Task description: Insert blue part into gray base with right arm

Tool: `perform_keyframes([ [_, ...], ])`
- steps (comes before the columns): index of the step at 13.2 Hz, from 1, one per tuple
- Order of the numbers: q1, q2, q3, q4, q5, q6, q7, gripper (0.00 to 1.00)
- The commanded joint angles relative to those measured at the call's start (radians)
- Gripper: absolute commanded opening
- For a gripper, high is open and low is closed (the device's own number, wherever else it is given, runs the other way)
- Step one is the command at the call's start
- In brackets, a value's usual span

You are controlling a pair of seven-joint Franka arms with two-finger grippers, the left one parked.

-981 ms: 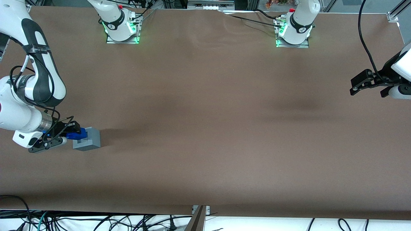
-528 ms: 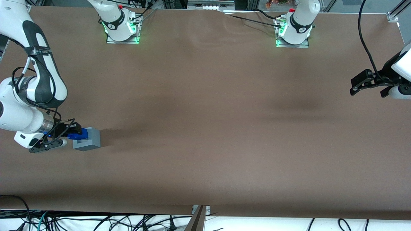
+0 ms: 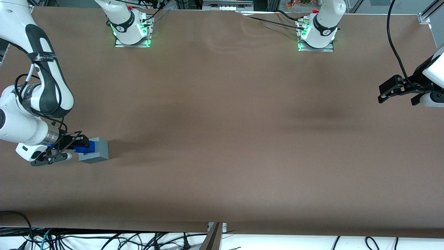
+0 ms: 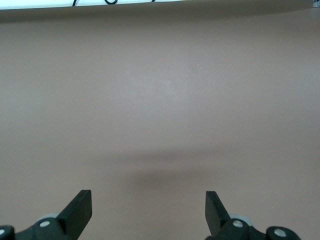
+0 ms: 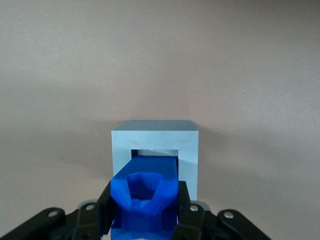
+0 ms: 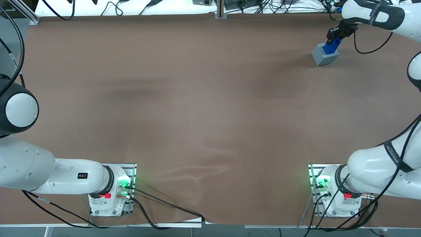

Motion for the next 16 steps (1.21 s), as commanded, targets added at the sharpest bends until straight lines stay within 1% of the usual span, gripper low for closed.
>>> perform_keyframes([
  [1,0.004,0.015,-0.001,0.005,-0.013,0.031,0.015,0.27],
  [6,0.004,0.026,-0.001,-0.003,-0.015,0.065,0.015,0.3],
  [7,0.004,0.026,-0.001,-0.003,-0.015,0.065,0.015,0.39],
  [8,0.004,0.024,-0.001,-0.003,-0.015,0.063,0.015,0.61],
  [9,0.004,0.021,-0.001,-0.003,-0.013,0.063,0.017,0.92],
  [10,0.004,0.017,0.001,-0.001,-0.015,0.059,0.021,0.99],
  [12,0.004,-0.009,0.005,0.002,-0.018,0.049,0.028,0.99],
  [14,0.004,-0.04,0.008,0.006,-0.015,-0.009,0.066,0.99],
  [16,0.003,-0.06,0.027,0.008,-0.041,-0.021,0.071,1.0],
])
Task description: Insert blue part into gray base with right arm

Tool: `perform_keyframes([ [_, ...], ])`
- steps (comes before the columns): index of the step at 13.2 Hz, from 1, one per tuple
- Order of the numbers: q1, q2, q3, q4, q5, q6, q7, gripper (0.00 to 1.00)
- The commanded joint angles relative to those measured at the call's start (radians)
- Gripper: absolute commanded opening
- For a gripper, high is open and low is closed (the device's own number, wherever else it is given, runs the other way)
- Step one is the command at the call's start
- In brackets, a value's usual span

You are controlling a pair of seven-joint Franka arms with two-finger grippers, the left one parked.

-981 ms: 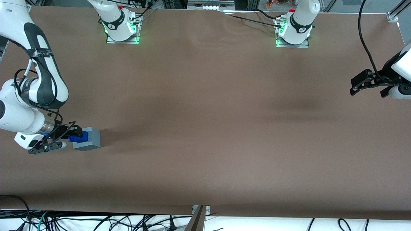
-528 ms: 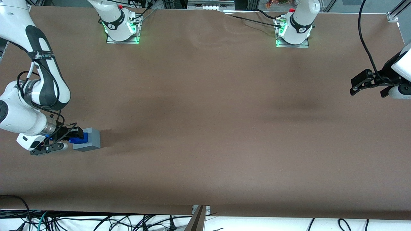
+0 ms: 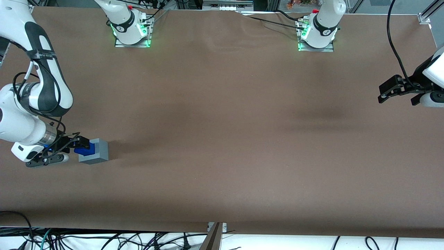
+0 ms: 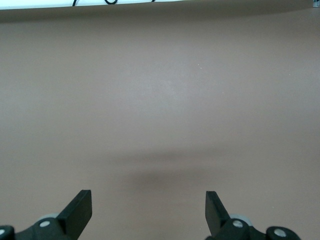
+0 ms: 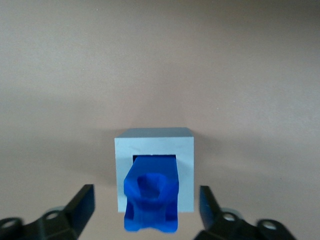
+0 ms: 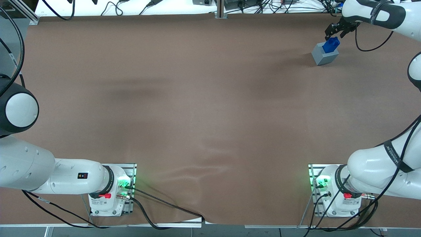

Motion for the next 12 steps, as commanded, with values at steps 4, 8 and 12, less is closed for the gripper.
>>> perform_keyframes([
  [4,-0.003,-0.17,0.084,0.08,-0.02,-0.327,0.099,1.0],
  [8,-0.003,-0.247,0.104,0.224,0.02,-0.553,0.092,1.0],
  [12,-0.003,-0.273,0.105,0.24,0.028,-0.615,0.089,1.0],
])
